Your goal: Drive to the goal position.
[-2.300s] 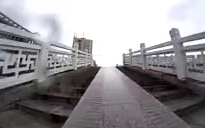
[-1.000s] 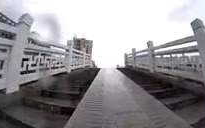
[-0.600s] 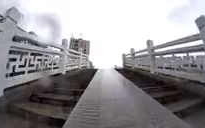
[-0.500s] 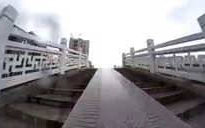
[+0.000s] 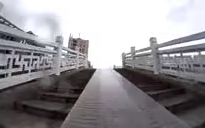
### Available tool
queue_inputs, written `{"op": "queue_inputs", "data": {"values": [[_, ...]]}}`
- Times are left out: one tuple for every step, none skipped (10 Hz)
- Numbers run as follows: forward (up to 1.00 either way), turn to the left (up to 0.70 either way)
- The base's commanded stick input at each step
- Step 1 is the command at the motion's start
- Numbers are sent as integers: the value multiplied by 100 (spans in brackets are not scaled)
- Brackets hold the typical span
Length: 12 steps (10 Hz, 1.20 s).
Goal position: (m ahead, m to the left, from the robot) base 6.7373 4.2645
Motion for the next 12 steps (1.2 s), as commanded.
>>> {"op": "queue_inputs", "data": {"values": [[60,0],[60,0],[60,0],[60,0],[60,0],[60,0],[60,0],[60,0],[60,0],[60,0],[60,0],[60,0]]}}
